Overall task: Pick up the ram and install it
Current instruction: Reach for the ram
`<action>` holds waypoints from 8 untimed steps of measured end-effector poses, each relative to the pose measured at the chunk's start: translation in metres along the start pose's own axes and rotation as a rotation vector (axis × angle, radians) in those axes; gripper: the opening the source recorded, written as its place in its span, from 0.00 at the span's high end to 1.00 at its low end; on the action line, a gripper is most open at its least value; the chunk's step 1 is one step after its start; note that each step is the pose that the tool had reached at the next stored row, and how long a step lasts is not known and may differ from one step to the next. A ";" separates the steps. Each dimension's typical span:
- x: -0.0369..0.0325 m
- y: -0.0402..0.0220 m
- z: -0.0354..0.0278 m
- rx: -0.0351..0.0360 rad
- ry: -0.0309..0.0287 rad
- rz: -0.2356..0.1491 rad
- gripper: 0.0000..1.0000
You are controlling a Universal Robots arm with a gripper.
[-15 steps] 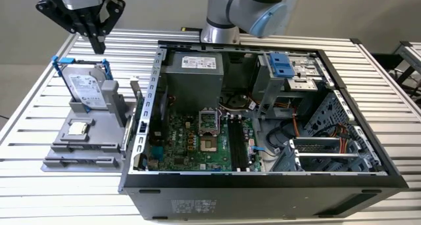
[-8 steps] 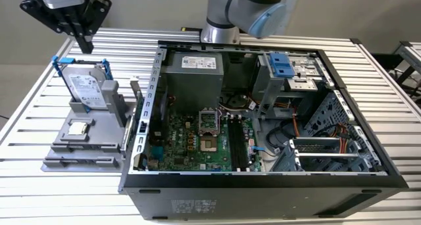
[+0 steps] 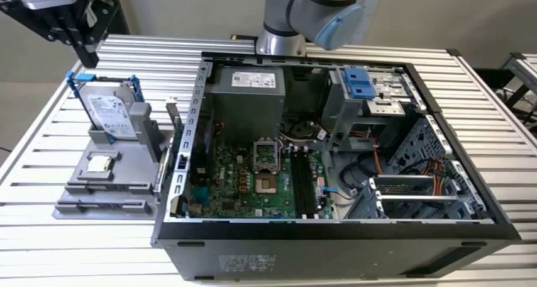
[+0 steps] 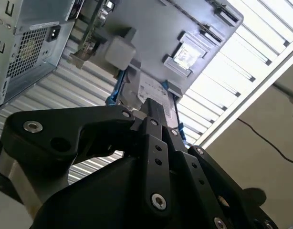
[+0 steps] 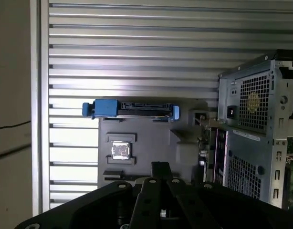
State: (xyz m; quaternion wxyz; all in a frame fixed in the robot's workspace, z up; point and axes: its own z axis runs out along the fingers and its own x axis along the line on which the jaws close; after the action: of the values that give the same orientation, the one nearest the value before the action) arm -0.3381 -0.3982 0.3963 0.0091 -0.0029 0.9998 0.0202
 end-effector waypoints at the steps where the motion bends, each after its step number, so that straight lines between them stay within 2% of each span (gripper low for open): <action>1: 0.0045 0.0000 0.0000 0.0001 0.0000 0.000 1.00; 6: 0.0242 0.0001 -0.0002 0.0005 -0.0001 0.000 1.00; 8: 0.0300 0.0002 -0.0003 0.0008 0.0000 0.000 1.00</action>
State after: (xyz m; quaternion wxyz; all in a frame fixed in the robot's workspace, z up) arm -0.3681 -0.3983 0.3960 0.0091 -0.0028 0.9998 0.0198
